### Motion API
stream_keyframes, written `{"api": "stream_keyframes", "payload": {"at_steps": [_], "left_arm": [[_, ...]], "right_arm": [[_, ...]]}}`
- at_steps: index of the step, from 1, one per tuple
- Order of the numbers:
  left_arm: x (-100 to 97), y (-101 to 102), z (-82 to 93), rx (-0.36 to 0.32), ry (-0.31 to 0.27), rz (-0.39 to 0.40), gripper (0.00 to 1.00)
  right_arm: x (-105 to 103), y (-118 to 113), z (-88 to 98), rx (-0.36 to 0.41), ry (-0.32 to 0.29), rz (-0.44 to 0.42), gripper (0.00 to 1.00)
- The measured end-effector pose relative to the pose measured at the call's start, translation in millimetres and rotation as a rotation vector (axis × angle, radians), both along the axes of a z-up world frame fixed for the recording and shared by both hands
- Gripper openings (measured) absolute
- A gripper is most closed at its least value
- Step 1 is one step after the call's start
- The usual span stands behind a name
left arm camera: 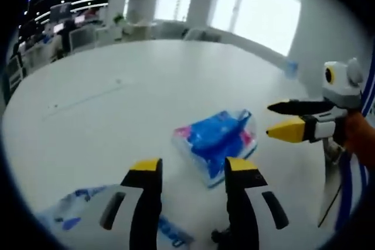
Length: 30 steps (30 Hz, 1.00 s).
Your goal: Arrange the tabletop items into an orderly group along one side of the table until the central work area is clear of visible clutter.
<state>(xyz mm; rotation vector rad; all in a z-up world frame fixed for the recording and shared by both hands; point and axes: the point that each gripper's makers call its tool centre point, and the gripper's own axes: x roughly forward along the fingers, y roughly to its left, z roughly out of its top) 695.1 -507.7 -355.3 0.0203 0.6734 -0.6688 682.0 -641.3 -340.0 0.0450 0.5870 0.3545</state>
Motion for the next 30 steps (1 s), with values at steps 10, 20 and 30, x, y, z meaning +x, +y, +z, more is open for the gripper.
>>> {"api": "stream_keyframes", "payload": {"at_steps": [10, 20, 30], "left_arm": [[5.9, -15.6, -10.9, 0.039, 0.019, -0.034, 0.2], [7.6, -13.3, -16.0, 0.067, 0.016, -0.035, 0.09], [7.3, -11.1, -11.8, 0.081, 0.002, -0.039, 0.0]], "right_arm": [[11.3, 3.4, -18.6, 0.014, 0.042, 0.01, 0.52], [14.8, -2.9, -34.0, -0.022, 0.08, -0.006, 0.24], [14.9, -6.2, -24.8, -0.015, 0.047, -0.015, 0.02]]}}
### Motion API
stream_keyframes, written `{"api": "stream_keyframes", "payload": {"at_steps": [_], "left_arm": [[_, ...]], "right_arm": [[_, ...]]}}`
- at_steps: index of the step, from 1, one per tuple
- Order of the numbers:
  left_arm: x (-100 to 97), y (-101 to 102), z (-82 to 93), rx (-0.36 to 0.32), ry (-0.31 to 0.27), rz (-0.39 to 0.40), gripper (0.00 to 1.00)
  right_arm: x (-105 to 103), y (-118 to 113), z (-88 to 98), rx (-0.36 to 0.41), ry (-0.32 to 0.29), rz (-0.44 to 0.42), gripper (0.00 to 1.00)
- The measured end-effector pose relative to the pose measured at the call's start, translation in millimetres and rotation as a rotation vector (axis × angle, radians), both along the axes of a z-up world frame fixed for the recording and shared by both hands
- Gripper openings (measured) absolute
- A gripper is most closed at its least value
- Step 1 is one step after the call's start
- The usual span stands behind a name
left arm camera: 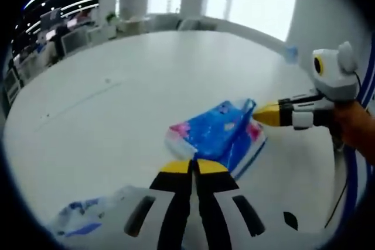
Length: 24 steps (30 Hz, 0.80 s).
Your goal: Arrange the tabletop items into an orderly group along one side of the table until the central work area is clear of visible clutter.
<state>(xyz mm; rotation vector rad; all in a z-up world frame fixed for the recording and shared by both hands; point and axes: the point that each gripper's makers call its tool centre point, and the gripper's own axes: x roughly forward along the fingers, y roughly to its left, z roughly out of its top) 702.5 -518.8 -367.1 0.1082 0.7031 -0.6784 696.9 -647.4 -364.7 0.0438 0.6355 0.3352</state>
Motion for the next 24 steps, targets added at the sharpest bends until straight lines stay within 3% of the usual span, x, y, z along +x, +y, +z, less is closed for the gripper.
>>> {"api": "stream_keyframes", "payload": {"at_steps": [14, 24], "left_arm": [[-17.0, 5.1, 15.3, 0.005, -0.008, -0.015, 0.0], [-33.7, 7.6, 7.4, 0.038, 0.001, -0.027, 0.0]], "right_arm": [[-12.0, 9.0, 19.9, -0.006, -0.032, 0.038, 0.01], [-28.8, 10.2, 5.8, -0.011, 0.002, 0.06, 0.01]]}}
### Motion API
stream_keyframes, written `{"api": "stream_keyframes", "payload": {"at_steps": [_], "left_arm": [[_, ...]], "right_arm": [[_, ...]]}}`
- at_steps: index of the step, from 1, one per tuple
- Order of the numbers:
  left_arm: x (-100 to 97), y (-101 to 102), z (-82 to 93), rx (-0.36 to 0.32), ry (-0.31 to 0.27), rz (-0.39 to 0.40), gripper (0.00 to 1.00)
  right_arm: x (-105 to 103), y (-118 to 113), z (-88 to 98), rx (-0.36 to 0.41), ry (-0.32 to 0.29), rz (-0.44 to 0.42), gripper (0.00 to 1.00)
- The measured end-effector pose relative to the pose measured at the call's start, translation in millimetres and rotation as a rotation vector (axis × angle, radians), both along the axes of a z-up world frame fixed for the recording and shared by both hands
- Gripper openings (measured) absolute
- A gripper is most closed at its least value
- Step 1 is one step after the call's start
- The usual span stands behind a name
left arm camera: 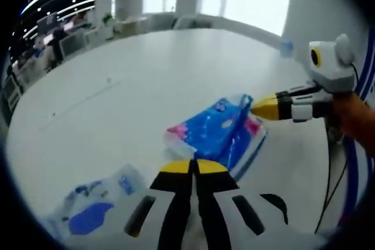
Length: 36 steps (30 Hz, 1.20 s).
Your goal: Arrange the tabletop items into an orderly group along one side of the table until the central work area is clear of visible clutter.
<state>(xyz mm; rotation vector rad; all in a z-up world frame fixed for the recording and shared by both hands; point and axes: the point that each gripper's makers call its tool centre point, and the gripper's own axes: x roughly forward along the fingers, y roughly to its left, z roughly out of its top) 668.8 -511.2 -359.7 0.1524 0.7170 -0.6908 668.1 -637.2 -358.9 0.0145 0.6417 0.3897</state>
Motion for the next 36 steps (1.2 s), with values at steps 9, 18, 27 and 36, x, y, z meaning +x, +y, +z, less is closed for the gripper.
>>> {"api": "stream_keyframes", "payload": {"at_steps": [9, 18, 27, 36], "left_arm": [[-7.6, 2.5, -14.7, 0.039, 0.017, -0.008, 0.0], [-9.1, 3.3, -15.0, 0.047, 0.019, -0.016, 0.01], [-8.1, 8.2, -13.8, 0.057, 0.007, -0.009, 0.12], [-6.2, 14.3, 0.9, 0.038, -0.031, 0.017, 0.27]], "right_arm": [[-0.8, 1.8, -15.9, -0.007, 0.023, 0.013, 0.01], [-2.7, 0.1, -19.7, -0.012, 0.037, 0.007, 0.02], [-2.1, -2.2, -19.3, -0.017, 0.035, -0.004, 0.07], [-2.5, -4.5, -10.6, -0.024, 0.012, -0.017, 0.12]]}}
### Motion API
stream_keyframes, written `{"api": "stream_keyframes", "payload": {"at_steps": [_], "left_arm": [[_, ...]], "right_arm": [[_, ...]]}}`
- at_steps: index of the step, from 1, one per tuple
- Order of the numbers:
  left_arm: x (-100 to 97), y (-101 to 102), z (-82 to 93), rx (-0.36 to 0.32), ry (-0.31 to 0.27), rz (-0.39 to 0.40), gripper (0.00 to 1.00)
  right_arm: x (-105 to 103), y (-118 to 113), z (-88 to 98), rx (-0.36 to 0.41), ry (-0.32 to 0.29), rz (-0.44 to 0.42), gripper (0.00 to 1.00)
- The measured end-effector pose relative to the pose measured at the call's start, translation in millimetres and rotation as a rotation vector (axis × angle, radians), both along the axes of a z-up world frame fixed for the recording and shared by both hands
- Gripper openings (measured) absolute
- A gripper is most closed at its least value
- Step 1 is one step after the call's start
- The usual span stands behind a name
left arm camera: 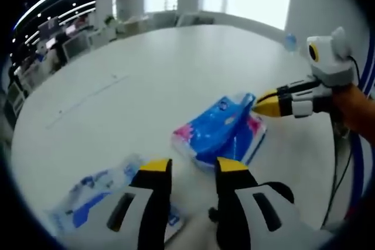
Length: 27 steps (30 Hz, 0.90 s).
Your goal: Arrange the tabletop items into an orderly group along one side of the table until the central work area is clear of visible clutter.
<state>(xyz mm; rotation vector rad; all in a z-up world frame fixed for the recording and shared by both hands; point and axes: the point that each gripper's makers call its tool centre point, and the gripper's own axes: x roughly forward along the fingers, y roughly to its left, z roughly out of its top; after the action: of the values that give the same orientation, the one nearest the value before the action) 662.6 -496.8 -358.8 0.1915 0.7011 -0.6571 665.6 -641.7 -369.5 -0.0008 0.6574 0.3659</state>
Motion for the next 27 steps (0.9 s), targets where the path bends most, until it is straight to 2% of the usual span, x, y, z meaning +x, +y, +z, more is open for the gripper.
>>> {"api": "stream_keyframes", "payload": {"at_steps": [5, 8, 12, 22, 27], "left_arm": [[1.9, 6.4, 15.4, -0.034, -0.029, 0.015, 0.34], [3.8, 15.0, 34.7, -0.089, -0.06, 0.036, 0.35], [4.6, 27.1, 51.9, -0.122, -0.082, 0.059, 0.37], [-3.7, 46.8, 63.2, -0.139, -0.097, 0.081, 0.4], [-12.7, 52.1, 65.6, -0.144, -0.094, 0.081, 0.39]], "right_arm": [[-1.2, -3.7, 4.9, -0.004, -0.011, -0.01, 0.13], [-2.1, -6.6, 10.6, 0.001, -0.023, -0.019, 0.15], [-1.5, -9.0, 12.9, -0.008, -0.029, -0.024, 0.15], [-2.9, 0.8, 25.5, -0.011, -0.045, -0.009, 0.2], [-5.7, -1.3, 18.2, -0.02, -0.011, -0.009, 0.21]]}}
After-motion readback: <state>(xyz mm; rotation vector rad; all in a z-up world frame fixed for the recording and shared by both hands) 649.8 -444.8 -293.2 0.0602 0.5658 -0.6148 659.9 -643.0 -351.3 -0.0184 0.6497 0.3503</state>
